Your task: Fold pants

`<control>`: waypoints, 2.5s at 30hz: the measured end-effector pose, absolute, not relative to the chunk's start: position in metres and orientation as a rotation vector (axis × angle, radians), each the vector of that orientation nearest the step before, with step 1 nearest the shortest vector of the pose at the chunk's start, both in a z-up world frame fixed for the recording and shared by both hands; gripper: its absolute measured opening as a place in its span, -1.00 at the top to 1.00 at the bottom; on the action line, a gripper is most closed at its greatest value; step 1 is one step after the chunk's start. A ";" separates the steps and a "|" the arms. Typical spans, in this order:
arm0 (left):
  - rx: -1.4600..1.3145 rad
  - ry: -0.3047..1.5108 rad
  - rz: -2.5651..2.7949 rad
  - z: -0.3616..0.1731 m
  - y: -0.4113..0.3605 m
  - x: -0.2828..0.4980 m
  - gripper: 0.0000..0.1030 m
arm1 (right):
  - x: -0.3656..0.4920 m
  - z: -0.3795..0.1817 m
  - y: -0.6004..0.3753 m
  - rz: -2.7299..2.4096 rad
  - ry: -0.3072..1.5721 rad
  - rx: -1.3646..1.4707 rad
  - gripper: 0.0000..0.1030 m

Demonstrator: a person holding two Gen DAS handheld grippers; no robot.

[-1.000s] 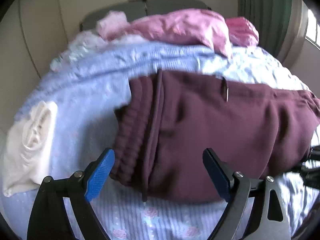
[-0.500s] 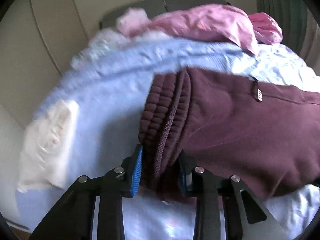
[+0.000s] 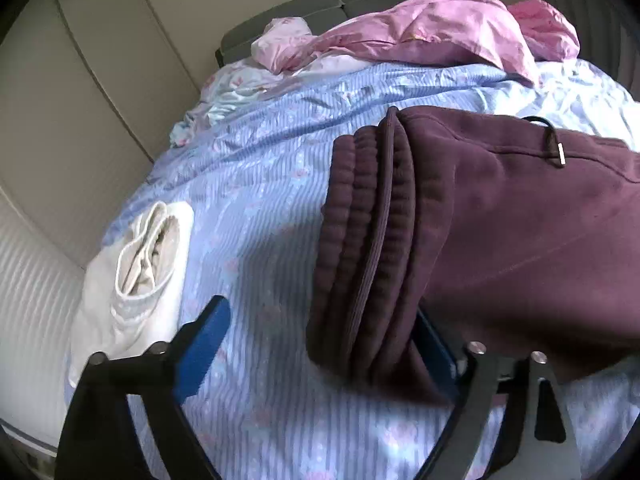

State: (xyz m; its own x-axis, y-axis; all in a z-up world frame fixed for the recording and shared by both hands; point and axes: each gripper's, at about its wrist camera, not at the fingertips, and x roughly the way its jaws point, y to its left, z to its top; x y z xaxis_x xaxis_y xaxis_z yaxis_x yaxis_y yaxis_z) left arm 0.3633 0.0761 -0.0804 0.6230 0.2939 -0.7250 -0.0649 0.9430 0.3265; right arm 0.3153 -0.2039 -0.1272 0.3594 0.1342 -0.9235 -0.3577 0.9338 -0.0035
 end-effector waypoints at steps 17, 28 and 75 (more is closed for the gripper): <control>-0.020 0.879 -0.183 -0.009 0.096 0.413 -0.44 | 0.316 0.017 -0.177 0.225 0.794 -0.205 -0.19; -0.073 1.042 -0.188 -0.049 0.096 0.482 0.73 | 0.388 -0.016 -0.148 0.205 0.839 -0.140 -0.19; -0.028 0.897 0.111 -0.058 0.109 0.473 -0.32 | 0.392 -0.026 -0.152 0.191 0.806 -0.131 -0.19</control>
State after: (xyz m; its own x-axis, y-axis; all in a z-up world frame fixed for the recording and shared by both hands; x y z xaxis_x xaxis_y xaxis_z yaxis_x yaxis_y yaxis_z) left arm 0.4730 0.1093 -0.0578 0.6187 0.0849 -0.7811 -0.1079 0.9939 0.0225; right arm 0.3916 -0.1520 -0.0255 0.6765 0.1200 -0.7266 -0.2193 0.9747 -0.0432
